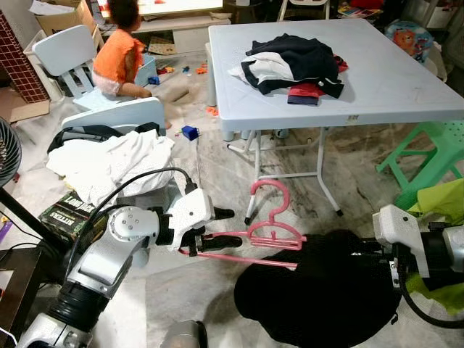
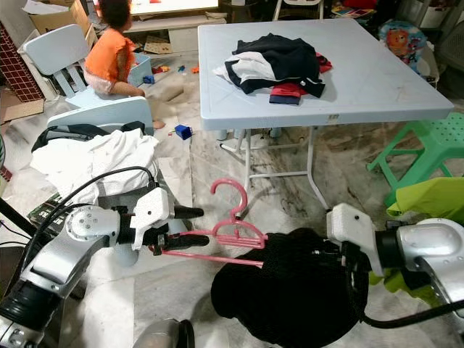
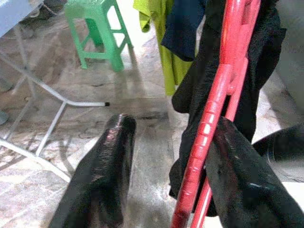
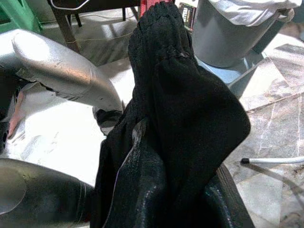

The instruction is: Hang hanger

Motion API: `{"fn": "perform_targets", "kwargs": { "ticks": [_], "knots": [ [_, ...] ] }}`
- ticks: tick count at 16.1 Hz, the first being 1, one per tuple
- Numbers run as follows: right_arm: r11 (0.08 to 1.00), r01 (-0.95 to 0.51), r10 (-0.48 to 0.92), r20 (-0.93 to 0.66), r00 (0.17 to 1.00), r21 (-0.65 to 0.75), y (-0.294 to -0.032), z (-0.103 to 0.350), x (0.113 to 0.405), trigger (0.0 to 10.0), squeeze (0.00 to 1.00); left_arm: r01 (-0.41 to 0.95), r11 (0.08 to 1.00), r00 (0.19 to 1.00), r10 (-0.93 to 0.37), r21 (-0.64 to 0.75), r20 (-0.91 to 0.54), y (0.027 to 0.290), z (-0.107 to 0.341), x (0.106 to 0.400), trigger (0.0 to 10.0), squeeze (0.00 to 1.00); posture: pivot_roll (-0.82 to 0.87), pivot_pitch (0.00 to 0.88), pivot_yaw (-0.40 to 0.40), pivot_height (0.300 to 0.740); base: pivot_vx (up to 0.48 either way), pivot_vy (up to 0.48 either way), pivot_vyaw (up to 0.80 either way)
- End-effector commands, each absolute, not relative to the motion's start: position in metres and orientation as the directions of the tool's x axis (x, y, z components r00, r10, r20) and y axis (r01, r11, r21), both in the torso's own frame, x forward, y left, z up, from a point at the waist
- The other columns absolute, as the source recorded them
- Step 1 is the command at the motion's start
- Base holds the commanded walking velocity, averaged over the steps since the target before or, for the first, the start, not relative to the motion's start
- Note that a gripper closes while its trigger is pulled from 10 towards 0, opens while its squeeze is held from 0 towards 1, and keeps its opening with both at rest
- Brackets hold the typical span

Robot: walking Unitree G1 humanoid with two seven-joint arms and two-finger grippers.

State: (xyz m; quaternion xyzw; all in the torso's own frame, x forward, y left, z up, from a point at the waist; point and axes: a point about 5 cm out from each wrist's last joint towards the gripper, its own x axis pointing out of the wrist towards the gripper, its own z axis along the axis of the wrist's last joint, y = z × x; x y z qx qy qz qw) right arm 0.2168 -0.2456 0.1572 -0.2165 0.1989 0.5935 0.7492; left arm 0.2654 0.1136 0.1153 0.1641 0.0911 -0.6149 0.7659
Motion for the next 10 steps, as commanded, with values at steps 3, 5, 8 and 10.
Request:
{"fn": "perform_targets", "kwargs": {
  "ticks": [3,5,8,10],
  "knots": [
    [0.162,-0.981,0.809,-0.555,0.193,-0.104,-0.245,0.166,0.216,10.0,0.0,0.984,0.144,0.173,-0.911,0.104,-0.374,0.117,0.113,0.265,0.0,0.0,-0.07,0.004,0.038,0.74,0.0,0.0,0.0],
    [0.158,-0.982,0.811,-0.555,0.187,-0.101,-0.244,0.166,0.215,10.0,0.0,0.989,0.119,0.145,-0.911,0.09,-0.387,0.117,0.11,0.261,0.0,0.0,-0.07,0.006,0.037,0.74,0.0,0.0,0.0],
    [0.155,-0.982,0.812,-0.554,0.187,-0.104,-0.244,0.166,0.216,10.0,0.0,0.993,0.099,0.116,-0.915,0.062,-0.388,0.116,0.107,0.258,0.0,0.0,-0.07,0.01,0.037,0.74,0.0,0.0,0.0],
    [0.154,-0.982,0.813,-0.552,0.188,-0.107,-0.242,0.164,0.218,10.0,0.0,0.995,0.094,0.102,-0.92,0.039,-0.379,0.115,0.107,0.257,0.0,0.0,-0.07,0.012,0.036,0.74,0.0,0.0,0.0]
  ]
}}
